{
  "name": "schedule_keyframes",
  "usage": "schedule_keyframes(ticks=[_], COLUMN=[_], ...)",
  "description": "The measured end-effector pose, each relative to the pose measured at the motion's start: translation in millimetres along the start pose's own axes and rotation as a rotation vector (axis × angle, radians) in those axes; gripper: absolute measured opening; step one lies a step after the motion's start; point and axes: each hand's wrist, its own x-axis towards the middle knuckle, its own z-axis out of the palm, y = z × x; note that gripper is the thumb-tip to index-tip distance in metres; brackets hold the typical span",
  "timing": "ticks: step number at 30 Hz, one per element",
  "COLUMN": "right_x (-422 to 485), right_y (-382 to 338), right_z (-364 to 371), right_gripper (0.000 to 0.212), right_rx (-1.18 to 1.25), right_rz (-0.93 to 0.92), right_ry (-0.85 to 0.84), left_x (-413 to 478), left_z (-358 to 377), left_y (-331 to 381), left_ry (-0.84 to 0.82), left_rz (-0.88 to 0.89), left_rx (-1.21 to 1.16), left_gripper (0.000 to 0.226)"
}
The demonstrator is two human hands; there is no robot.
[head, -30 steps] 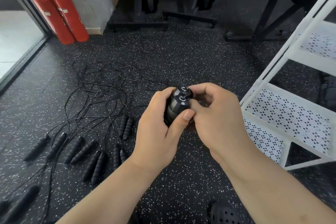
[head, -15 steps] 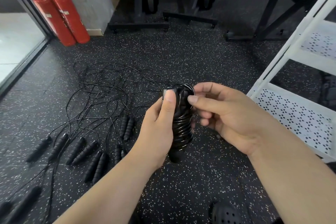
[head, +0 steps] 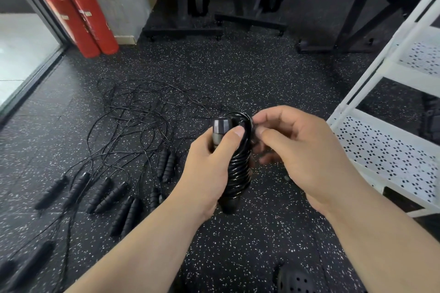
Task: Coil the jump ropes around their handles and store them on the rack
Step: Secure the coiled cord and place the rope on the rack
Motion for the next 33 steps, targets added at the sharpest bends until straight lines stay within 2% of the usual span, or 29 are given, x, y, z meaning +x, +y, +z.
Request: schedule_keyframes(ticks=[3,8,12,15,18,22,30,33], right_x=[-1,-6,-9,-3,4,10,11,10], right_y=[2,12,17,16,11,9,7,11], right_z=[2,10,14,11,5,-3,-8,-7], right_gripper=[0.014,0.014,0.021,0.025,0.018,0.011,0.016,0.023], right_rx=[0.009,-0.267,-0.236,-0.123,0.018,0.042,-0.268,-0.375], right_rz=[0.035,-0.124,-0.17,-0.088,0.059,0.113,-0.035,-0.051], right_ry=[-0.002,0.121,0.138,0.094,0.004,-0.079,-0.108,-0.049], left_x=[1,4,6,5,6,4,2,2], left_z=[0,2,3,0,-3,-4,-8,-6], left_y=[-3,-7,-4,-3,-2,2,0,-4], left_ry=[0.028,0.084,0.113,0.097,0.046,-0.009,-0.062,-0.057], left_rz=[0.059,0.188,0.152,0.098,0.049,-0.004,0.013,0.043], left_rx=[0.088,0.276,0.292,0.245,0.208,0.176,0.254,0.282], left_gripper=[0.016,0.023,0.025,0.029,0.026,0.019,0.019,0.02])
